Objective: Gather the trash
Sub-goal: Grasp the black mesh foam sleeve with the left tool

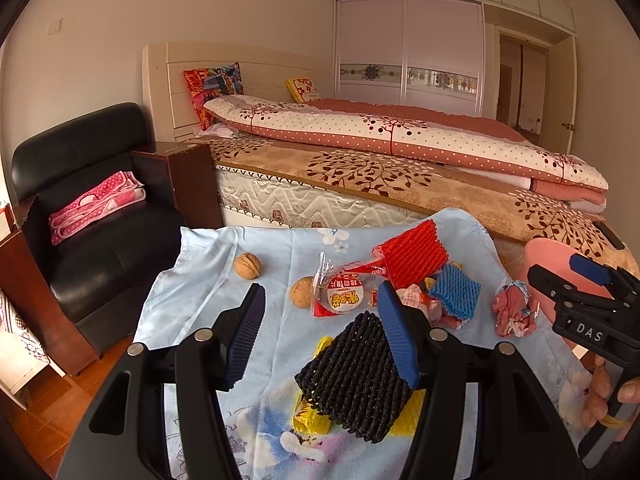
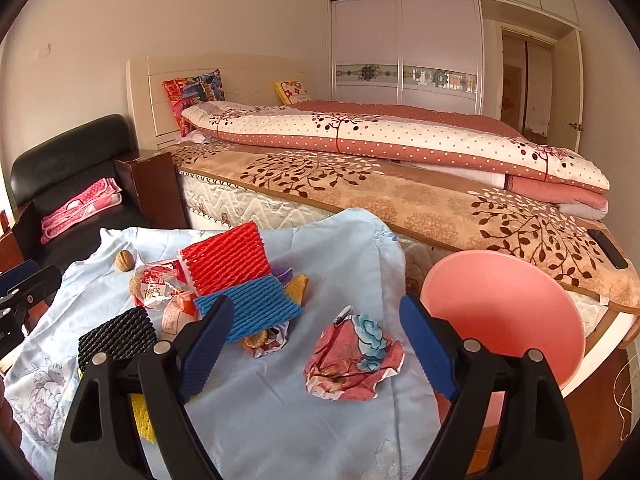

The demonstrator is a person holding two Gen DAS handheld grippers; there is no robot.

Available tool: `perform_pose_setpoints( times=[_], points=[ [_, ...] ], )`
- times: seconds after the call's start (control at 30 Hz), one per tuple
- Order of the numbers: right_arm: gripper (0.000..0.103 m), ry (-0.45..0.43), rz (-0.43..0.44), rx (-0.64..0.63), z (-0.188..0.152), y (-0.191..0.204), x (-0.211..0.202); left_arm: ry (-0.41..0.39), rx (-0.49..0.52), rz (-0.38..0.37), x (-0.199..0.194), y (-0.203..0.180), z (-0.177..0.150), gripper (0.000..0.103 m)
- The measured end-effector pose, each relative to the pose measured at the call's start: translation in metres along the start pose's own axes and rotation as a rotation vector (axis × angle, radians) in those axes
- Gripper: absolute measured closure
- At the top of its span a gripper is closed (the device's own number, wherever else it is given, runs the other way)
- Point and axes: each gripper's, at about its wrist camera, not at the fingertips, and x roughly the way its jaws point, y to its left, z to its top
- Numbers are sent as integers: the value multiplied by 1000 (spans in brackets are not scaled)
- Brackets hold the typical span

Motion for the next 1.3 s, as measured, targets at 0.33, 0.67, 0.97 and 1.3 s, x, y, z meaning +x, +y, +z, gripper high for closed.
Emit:
perform_pose_setpoints(
  times=[0.33, 0.67, 0.97, 1.3],
  points=[
    [20, 43, 61, -4, -7, 17, 15, 114, 35, -53, 15, 2, -36, 44],
    [20, 99, 96, -14, -11, 30, 32, 198, 9, -52, 40, 7, -41, 44],
    [20, 126, 109, -31, -12, 36, 42, 237, -47, -89, 48, 17, -47, 93],
    [21, 140, 129, -15, -11, 35, 50, 131, -82, -122, 19, 22, -26, 96]
  ],
)
